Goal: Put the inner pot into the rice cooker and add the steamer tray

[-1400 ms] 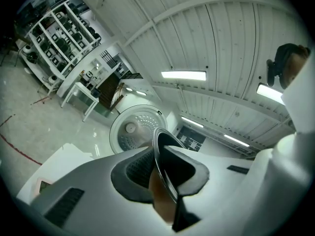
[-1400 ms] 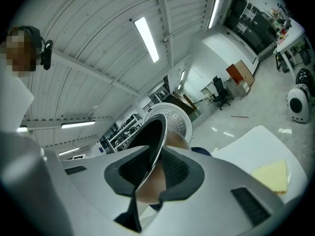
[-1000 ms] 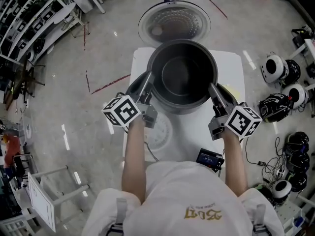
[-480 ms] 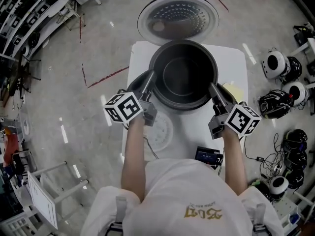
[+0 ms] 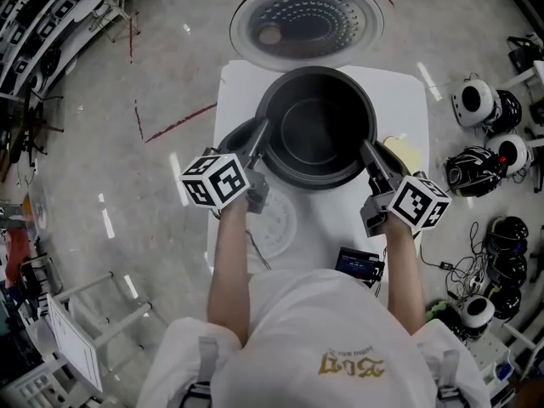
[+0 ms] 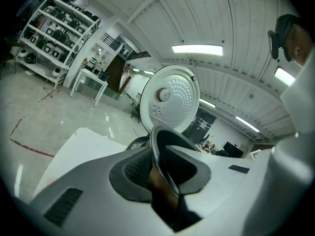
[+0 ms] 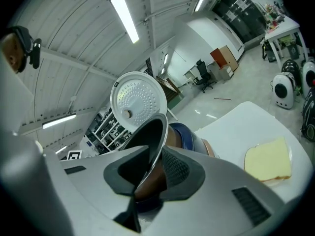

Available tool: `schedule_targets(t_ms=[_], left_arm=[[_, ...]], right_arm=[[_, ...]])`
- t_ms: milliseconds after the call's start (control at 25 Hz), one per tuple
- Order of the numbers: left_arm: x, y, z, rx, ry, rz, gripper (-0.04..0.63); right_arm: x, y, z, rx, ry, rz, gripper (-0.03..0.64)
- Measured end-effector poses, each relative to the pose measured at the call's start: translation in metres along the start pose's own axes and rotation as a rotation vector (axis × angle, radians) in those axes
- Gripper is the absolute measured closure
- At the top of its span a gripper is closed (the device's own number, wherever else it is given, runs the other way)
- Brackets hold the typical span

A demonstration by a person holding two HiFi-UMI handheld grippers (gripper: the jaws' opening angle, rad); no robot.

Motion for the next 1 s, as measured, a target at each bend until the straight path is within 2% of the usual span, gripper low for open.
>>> schedule_targets(t_ms=[400, 560, 600, 680, 720, 840, 1000], left_arm=[[-0.001, 0.009, 0.008, -0.077, 0.155, -0.014, 0.474], [0.0, 0.012, 0.009, -0.155, 0.273, -0.015, 0.459], [-0.001, 0.012, 0.009, -0.178, 0.309, 0.0, 0.479], [-0.006, 0.012, 0.011, -0.198, 0.368, 0.029, 0.566], [-0.008, 0.014, 0.013, -0.193, 0.386, 0.032, 0.557], [-0.007, 0.021, 0.014, -0.182, 0.409, 0.014, 0.514], [0.003, 0.019, 0.012, -0.185, 0.391, 0.003, 0.469]], right_arm=[[0.002, 0.005, 0.006, 0.021, -0.069, -0.055, 0.5], [0.003, 0.01, 0.006, 0.04, -0.122, -0.093, 0.495], [0.004, 0.011, 0.005, 0.046, -0.141, -0.103, 0.494], [0.004, 0.015, 0.003, 0.055, -0.178, -0.105, 0.491], [0.002, 0.017, 0.002, 0.065, -0.192, -0.102, 0.484], [-0.002, 0.02, 0.003, 0.113, -0.241, -0.113, 0.489], [-0.006, 0.011, 0.006, 0.159, -0.288, -0.099, 0.509]])
Point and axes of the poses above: the fingertips, and each gripper's own axes: y forward along the fingers, z to its right, x out of its underside, the point moved 8 cm from there along -y, backward along the fingers, and after that the axes turned 15 degrees about -y, right-handed, at the moved point
